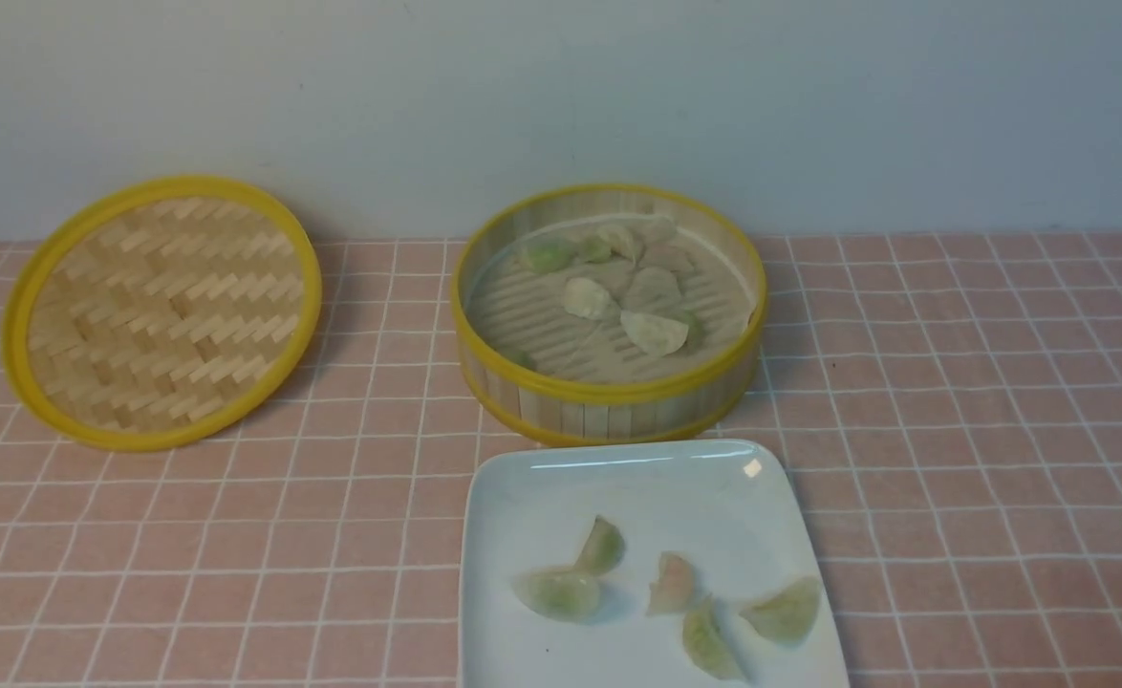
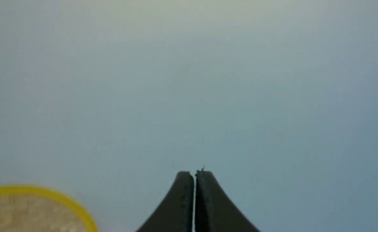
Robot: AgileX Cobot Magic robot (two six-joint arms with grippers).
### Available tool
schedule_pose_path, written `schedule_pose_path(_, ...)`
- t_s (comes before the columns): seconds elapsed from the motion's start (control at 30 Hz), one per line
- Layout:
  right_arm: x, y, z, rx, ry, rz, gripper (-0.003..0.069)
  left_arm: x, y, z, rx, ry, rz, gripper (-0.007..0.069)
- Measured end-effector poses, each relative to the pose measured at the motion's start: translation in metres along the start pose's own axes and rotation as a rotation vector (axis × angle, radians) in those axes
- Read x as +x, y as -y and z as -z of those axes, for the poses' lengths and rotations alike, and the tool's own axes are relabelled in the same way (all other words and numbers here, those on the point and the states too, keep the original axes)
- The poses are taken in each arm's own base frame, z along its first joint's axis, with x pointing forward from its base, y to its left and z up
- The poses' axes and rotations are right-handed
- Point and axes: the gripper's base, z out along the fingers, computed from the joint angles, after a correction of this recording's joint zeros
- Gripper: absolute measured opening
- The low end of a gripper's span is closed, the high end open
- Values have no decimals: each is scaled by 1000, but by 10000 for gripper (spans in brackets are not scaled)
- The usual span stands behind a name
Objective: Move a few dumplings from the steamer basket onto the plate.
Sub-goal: Use the left arm to grab a dumpling from the steamer
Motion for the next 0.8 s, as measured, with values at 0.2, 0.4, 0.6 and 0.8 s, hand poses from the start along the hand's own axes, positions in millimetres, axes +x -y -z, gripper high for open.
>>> schedule_pose_path(0.2,0,0,0,0,0,0,87,-19,30,-98,-52,-736,-142,-6)
schedule_pose_path(0.4,0,0,0,0,1,0,87,6,33,-192,55,-1161,-283,-6)
schedule_pose_path(0.6,0,0,0,0,0,-4,87,61,58,-272,148,-1286,-481,-6)
schedule_pose_path(0.8,0,0,0,0,0,-7,87,105,82,-326,208,-1366,-538,-6)
